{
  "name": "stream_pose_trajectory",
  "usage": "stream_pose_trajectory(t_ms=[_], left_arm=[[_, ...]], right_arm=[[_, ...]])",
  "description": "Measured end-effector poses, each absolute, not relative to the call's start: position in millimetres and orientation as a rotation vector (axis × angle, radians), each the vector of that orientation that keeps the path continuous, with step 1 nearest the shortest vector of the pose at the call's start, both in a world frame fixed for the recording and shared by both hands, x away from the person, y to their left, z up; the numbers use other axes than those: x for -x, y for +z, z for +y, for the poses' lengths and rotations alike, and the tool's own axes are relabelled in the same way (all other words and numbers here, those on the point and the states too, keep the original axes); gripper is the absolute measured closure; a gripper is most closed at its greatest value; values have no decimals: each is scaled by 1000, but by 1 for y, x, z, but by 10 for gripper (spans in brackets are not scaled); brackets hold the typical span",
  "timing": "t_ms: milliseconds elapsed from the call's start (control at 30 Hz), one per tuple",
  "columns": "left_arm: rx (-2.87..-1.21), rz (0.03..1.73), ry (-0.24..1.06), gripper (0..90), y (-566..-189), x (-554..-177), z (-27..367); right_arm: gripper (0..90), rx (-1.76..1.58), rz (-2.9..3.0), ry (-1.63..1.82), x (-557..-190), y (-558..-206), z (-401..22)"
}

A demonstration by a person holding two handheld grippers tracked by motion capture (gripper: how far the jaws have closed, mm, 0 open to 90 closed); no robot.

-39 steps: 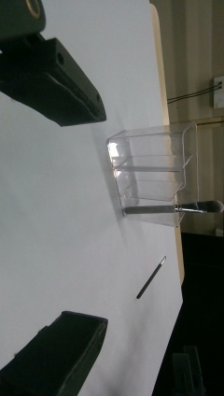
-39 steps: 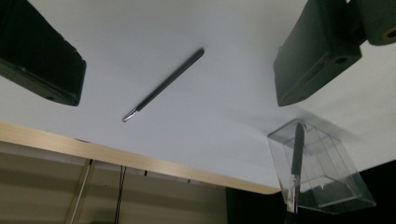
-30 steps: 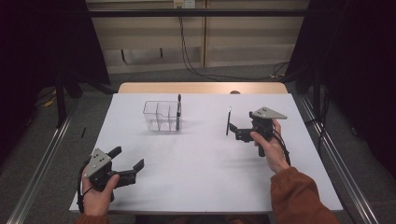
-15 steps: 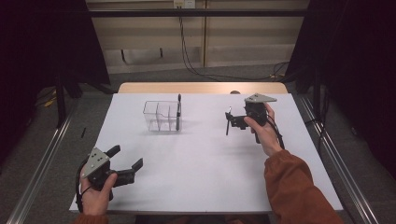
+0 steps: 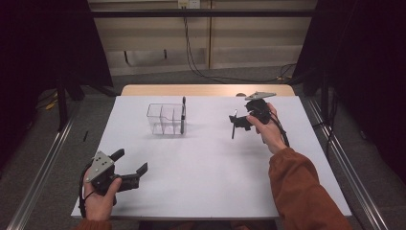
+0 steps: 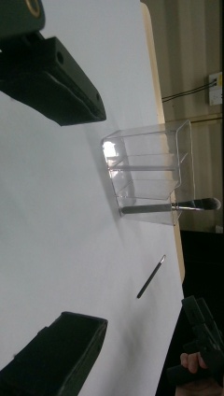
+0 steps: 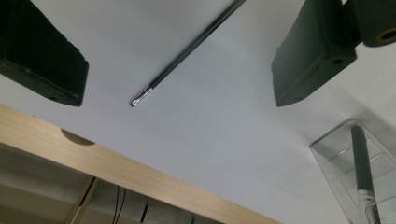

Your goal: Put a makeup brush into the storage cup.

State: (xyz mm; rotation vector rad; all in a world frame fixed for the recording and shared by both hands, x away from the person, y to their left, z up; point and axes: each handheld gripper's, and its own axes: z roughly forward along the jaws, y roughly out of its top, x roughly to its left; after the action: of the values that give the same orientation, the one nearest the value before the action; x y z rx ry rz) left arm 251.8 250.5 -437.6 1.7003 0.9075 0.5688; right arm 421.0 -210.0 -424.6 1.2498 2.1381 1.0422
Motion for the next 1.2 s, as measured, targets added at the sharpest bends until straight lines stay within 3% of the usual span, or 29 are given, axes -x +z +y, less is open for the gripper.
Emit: stream_pose_trajectory(t_ms=[667,1200], left_arm=[[-1710,926,578,28,-439,-253,250],[-1716,927,574,27,-439,-255,251]], right_arm=[[24,-1365,2308,869,-441,-414,-203],[60,-1438,2530,595,-460,-417,-195]])
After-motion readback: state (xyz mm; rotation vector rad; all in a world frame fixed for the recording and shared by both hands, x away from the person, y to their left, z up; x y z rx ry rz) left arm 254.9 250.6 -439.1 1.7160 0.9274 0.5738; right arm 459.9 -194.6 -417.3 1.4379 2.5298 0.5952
